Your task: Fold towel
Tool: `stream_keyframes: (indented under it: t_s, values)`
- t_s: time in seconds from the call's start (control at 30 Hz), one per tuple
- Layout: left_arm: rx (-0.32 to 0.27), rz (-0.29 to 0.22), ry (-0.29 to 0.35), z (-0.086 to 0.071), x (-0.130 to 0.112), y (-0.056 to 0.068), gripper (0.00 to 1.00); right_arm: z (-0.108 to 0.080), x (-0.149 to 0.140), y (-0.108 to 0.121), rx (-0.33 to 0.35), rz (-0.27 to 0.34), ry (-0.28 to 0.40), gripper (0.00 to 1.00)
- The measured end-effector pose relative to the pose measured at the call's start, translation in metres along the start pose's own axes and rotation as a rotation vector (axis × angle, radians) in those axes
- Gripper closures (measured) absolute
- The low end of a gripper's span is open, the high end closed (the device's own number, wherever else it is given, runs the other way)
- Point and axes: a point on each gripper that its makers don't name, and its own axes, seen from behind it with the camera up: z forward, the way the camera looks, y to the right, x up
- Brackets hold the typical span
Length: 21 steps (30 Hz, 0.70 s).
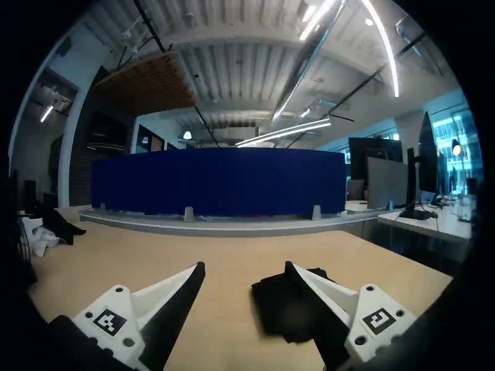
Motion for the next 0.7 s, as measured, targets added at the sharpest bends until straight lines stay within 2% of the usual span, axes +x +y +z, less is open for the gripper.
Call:
stream_keyframes:
  t_s: [0.7]
  values:
    - [-0.001, 0.000, 0.000, -0.0020, 0.0005, -0.0003, 0.14, -0.0002, -0.0005, -0.0002, 0.000, 0.000, 0.000, 0.00]
